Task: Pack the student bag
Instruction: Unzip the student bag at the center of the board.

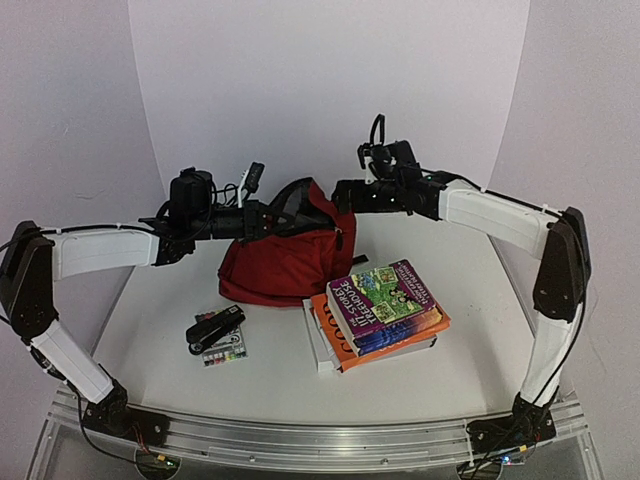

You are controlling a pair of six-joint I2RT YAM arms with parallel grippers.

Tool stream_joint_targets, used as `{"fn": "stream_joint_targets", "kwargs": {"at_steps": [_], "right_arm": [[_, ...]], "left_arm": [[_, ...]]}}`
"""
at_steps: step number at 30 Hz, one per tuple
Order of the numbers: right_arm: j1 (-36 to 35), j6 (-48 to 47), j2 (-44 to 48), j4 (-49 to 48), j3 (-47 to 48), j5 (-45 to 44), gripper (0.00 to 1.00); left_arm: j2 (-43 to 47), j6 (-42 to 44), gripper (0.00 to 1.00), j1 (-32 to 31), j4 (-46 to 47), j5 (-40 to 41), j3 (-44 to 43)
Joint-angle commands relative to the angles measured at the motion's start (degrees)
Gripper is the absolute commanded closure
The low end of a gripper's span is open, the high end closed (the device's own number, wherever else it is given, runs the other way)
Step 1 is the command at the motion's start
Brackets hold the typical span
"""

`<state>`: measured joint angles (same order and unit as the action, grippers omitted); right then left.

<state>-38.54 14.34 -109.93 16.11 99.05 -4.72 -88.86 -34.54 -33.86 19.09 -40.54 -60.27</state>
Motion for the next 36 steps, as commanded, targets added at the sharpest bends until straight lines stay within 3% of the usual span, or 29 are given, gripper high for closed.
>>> {"fn": "stream_joint_targets", "kwargs": {"at_steps": [1,9,14,20,22,24,26,27,28,31,36], "right_arm": [[-0.22,-8.78,-2.79,2.8,5.82,1.48,0.02],[-0.22,-20.26,-4.52,4.59,8.07,11.22,0.02],[-0.23,-20.01,-9.12,7.88,11.68,13.74,0.02],[-0.23,-19.22,-13.24,9.83,13.72,10.59,0.04],[-0.3,-18.88,-13.55,10.13,13.97,9.14,0.18],[-0.23,-17.57,-13.46,10.06,13.85,5.86,0.42],[-0.18,-13.99,-12.56,9.51,13.05,-0.31,0.78],[0.02,-10.91,-11.61,8.27,12.02,-2.95,0.92],[0.34,-7.43,-10.23,6.48,10.43,-5.25,1.0],[1.01,1.63,-4.48,-1.71,2.33,-9.47,1.0],[1.11,15.72,6.41,-19.01,-14.37,-11.64,1.0]], "left_arm": [[3.23,0.09,1.0,-0.92,1.89,-2.47,0.67],[2.66,0.26,1.0,-1.73,1.65,-3.46,1.86],[2.32,0.89,1.0,-2.41,1.61,-3.83,1.99],[3.45,2.58,1.0,-2.8,-1.52,-1.72,2.21],[4.06,3.97,1.0,-2.79,-3.88,0.01,2.2],[4.76,5.3,1.0,-2.79,-7.63,3.74,1.38],[5.11,6.81,1.0,-2.73,-12.48,9.03,-0.91],[5.21,7.62,1.0,-2.67,-15.17,12.03,-2.32],[5.26,8.45,1.0,-2.48,-17.88,15.4,-3.48],[4.91,8.63,1.0,0.64,-21.58,18.75,-7.84],[3.63,8.29,1.0,7.47,-21.94,17.08,-13.63]]}}
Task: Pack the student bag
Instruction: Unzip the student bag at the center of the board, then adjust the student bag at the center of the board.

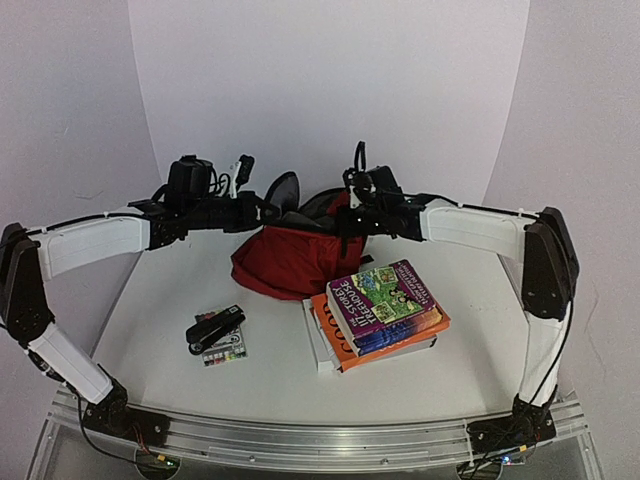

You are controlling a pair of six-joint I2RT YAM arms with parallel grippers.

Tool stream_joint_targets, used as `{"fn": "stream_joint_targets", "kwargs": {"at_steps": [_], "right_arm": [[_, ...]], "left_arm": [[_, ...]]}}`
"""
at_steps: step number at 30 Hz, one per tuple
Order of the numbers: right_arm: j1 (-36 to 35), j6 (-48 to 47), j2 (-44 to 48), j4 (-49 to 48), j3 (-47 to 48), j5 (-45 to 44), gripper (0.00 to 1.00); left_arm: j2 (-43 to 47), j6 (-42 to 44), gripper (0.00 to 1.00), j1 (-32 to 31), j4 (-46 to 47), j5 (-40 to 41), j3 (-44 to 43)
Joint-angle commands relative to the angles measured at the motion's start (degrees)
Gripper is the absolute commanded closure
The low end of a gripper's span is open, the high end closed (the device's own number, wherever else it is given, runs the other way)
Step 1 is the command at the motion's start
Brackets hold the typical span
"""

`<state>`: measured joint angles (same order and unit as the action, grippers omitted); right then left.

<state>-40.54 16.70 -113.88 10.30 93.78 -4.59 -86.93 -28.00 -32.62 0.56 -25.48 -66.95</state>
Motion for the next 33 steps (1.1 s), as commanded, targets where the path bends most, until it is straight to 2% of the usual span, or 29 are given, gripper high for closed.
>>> {"fn": "stream_joint_targets", "kwargs": {"at_steps": [1,9,12,15,16,20,21,24,27,29,33], "right_arm": [[3.1,15.89,12.26,-15.99,-11.26,-11.57,1.0],[1.29,27.59,16.65,-28.48,-16.62,-6.09,1.0],[-0.88,28.62,16.92,-28.81,-17.15,-5.52,1.0],[-3.61,30.3,19.13,-29.02,-21.93,-5.83,0.98],[-4.85,30.81,20.18,-29.02,-24.67,-6.59,0.94],[-7.77,32.83,26.26,-29.03,-36.35,-9.2,0.51],[-7.8,32.57,27.89,-28.48,-38.33,-10.24,0.43],[-7.84,28.4,32.88,-22.33,-40.42,-16.87,0.25],[-7.63,22.44,34.67,-14.77,-37.32,-23.25,0.07],[-7.04,18.14,32.48,-9.98,-32.47,-23.97,0.02],[-4.81,13.83,24.47,-2.61,-22.12,-18.67,0.02]], "left_arm": [[0.96,2.25,1.0,7.33,-4.05,1.49,-9.02],[-6.61,6.65,1.0,12.32,-10.06,-2.21,-28.65],[-8.19,6.46,1.0,14.27,-10.81,-3.56,-32.01],[-8.29,6.61,1.0,15.57,-10.71,-6.6,-31.27],[-7.93,7.18,1.0,15.63,-10.45,-7.42,-30.21],[-4.73,8.03,1.0,15.84,-7.66,-13.29,-21.72],[-3.96,8.21,1.0,15.84,-7.17,-15.28,-19.81],[-1.42,7.82,1.0,15.83,-5.98,-21.05,-13.58],[1.05,5.59,1.0,15.81,-2.55,-25.21,-7.66],[2.79,4.54,1.0,15.79,-1.1,-26.17,-4.11],[4.48,3.54,1.0,15.77,-0.82,-26.29,-0.6]]}}
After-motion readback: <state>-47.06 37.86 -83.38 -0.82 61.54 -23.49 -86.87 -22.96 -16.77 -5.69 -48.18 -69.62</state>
